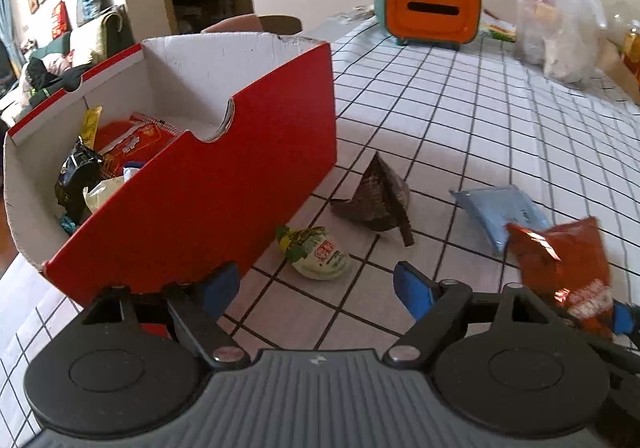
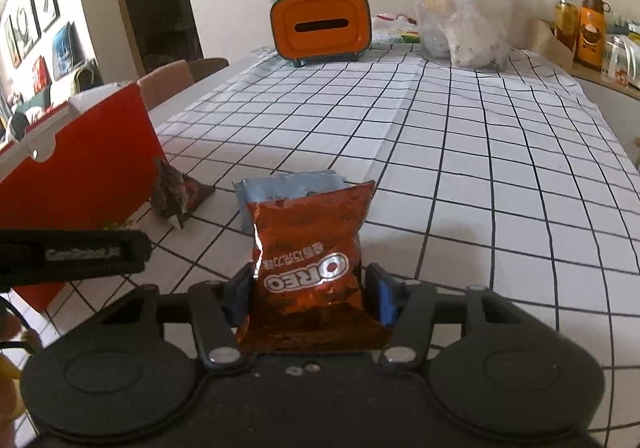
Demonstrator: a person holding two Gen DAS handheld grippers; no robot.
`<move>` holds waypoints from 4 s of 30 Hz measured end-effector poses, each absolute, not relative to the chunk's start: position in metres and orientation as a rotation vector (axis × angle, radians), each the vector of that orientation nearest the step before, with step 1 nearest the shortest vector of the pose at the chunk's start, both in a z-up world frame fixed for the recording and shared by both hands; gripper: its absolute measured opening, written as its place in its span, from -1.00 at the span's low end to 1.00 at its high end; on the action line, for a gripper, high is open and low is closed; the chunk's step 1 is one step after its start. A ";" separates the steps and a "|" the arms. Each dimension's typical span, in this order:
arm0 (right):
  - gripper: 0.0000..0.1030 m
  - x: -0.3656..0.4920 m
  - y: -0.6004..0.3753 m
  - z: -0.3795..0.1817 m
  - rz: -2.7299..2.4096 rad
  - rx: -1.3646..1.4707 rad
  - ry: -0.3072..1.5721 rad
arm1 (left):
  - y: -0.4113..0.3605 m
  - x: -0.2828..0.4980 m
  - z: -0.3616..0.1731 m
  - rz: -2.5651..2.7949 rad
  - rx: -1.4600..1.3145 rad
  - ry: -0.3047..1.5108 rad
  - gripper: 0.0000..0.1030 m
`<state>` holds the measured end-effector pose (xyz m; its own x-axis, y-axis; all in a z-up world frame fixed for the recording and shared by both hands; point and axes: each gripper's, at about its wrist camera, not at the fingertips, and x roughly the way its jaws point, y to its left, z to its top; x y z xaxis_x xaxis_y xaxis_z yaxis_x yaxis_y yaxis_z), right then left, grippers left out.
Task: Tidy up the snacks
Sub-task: 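Grasp the green-labelled jelly cup with the left tool while the right tool holds the red Oreo bag, then carry the jelly cup and Oreo bag over the red box with both tools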
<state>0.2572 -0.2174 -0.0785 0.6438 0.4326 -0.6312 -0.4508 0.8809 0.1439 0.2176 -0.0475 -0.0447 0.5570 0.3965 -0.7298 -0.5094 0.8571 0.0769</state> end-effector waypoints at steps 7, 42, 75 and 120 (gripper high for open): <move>-0.02 0.258 -0.240 -0.075 0.515 0.102 0.707 | -0.048 0.238 -0.055 0.610 -0.146 0.874 0.41; -0.02 0.259 -0.263 -0.070 0.529 0.231 0.695 | -0.045 0.236 -0.050 0.497 -0.104 0.861 -0.30; -0.03 0.184 -0.179 0.035 0.520 0.008 0.564 | 0.028 0.166 0.059 0.103 -0.048 0.726 -0.30; -0.03 0.203 0.073 -0.001 0.615 -0.232 0.763 | 0.223 0.179 0.011 0.222 -0.004 0.854 -0.29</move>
